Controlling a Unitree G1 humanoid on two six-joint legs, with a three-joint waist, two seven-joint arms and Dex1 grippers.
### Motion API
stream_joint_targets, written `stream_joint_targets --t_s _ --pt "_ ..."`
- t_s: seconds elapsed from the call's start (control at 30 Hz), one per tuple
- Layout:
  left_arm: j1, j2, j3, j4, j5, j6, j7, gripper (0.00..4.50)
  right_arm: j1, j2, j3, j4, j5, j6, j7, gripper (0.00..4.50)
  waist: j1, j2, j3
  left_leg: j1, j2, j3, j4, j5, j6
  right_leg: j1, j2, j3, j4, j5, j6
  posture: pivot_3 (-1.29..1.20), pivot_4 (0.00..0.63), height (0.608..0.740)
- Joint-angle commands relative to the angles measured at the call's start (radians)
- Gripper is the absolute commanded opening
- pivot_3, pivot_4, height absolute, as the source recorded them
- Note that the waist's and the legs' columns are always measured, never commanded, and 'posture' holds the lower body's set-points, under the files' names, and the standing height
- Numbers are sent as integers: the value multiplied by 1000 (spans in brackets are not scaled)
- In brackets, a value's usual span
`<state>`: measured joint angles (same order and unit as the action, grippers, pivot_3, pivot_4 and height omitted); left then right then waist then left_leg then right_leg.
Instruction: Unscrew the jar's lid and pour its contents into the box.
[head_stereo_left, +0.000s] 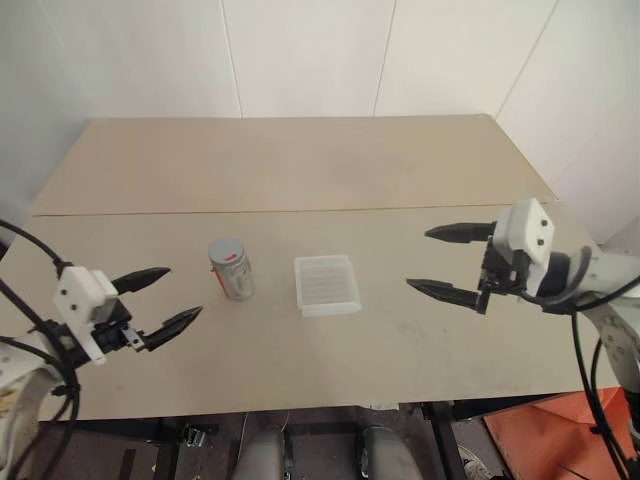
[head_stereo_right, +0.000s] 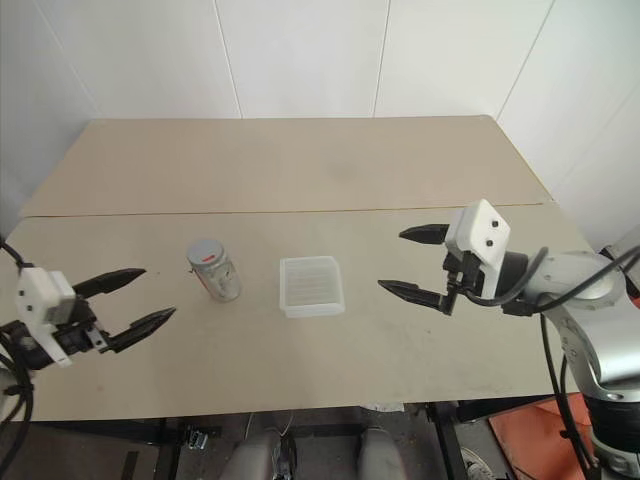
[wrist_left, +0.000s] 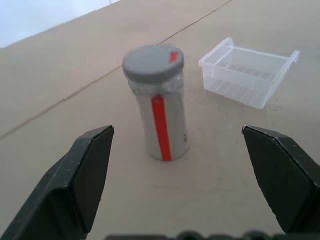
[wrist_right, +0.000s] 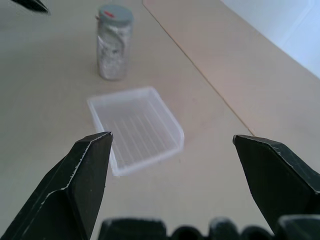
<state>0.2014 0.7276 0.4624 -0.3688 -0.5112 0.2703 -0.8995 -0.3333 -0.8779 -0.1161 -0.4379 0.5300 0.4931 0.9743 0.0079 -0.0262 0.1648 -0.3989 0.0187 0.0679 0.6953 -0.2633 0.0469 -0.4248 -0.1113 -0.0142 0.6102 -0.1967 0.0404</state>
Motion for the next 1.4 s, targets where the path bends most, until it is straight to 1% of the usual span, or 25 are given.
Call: stream_joint_targets --t_s 0.03,0.13,0.23,0.4,0.63,0.77,0.87,0.9,0.93,1.07,1.17,1.27,1.33,1.4 --pt "-34 -64 -95 -33 63 -9 101 4476 -50 -2 15 -28 -13 12 -24 4500 5 0 0 0 -1 0 0 0 0 0 -1 0 0 0 0 0 150 740" --pt "-78 -111 -143 3 104 -31 153 4476 -65 -2 25 -50 -5 21 -30 4500 7 -1 0 -1 -2 0 1 0 0 0 -1 0 0 0 0 0 150 740" --pt "-163 -167 -187 66 137 -38 220 4476 -75 -6 23 -69 7 21 -19 4500 7 0 0 0 -2 -1 1 0 0 1 -1 -1 1 0 0 0 150 740" --pt "-257 -197 -243 162 183 -82 231 4476 -80 -4 35 -81 -1 20 -22 4500 0 0 0 0 -2 -1 1 0 0 1 -1 0 0 1 0 0 150 740" --pt "-396 -247 -297 304 218 -140 248 4476 -64 -7 21 -103 6 21 -29 4500 4 -1 0 0 -2 -1 1 0 0 1 -1 -1 1 1 0 0 150 740" --pt "-443 -256 -316 364 240 -182 241 3593 -48 -12 3 -118 14 27 -36 4500 4 -1 0 -1 -2 -1 1 0 0 1 -1 -1 0 1 1 0 150 740" --pt "-451 -255 -323 364 229 -188 223 2595 -39 -12 -6 -129 16 32 -47 4500 2 -1 0 -1 -2 -1 1 0 0 1 -1 -1 0 1 1 0 150 740" --pt "-452 -253 -324 351 222 -178 220 2245 -39 -10 -7 -133 17 35 -52 4500 2 -1 0 -1 -2 -1 1 0 0 1 -1 -1 1 1 1 0 150 740" --pt "-454 -244 -326 335 214 -170 208 1996 -40 -7 -6 -139 19 38 -58 4500 2 -1 0 -1 -2 -1 1 0 0 1 -1 -1 1 1 1 0 150 740" --pt "-466 -185 -322 229 140 -82 124 2012 -83 28 20 -145 39 52 -81 4500 1 -1 0 -1 -2 -1 1 0 0 0 -1 -1 1 1 1 0 150 740" --pt "-501 -88 -309 173 13 25 -22 2012 -190 107 80 -132 90 97 -101 4500 -6 -1 0 -1 -1 -1 1 0 0 0 0 0 1 1 1 0 150 740" --pt "-571 2 -316 169 -104 106 -199 2012 -309 205 166 -92 105 134 -114 4500 -13 -1 0 0 -1 -1 1 0 0 0 1 0 2 1 0 0 150 740" --pt "-628 25 -330 194 -145 131 -276 2012 -382 273 208 -48 114 168 -129 4500 -16 -1 0 0 -2 -1 1 1 -1 0 1 0 2 1 0 0 150 740" --pt "-703 11 -353 238 -159 148 -312 2012 -449 341 247 -3 98 192 -158 4500 -15 -1 0 -1 -3 -1 1 1 0 0 1 -1 1 1 0 0 150 740"
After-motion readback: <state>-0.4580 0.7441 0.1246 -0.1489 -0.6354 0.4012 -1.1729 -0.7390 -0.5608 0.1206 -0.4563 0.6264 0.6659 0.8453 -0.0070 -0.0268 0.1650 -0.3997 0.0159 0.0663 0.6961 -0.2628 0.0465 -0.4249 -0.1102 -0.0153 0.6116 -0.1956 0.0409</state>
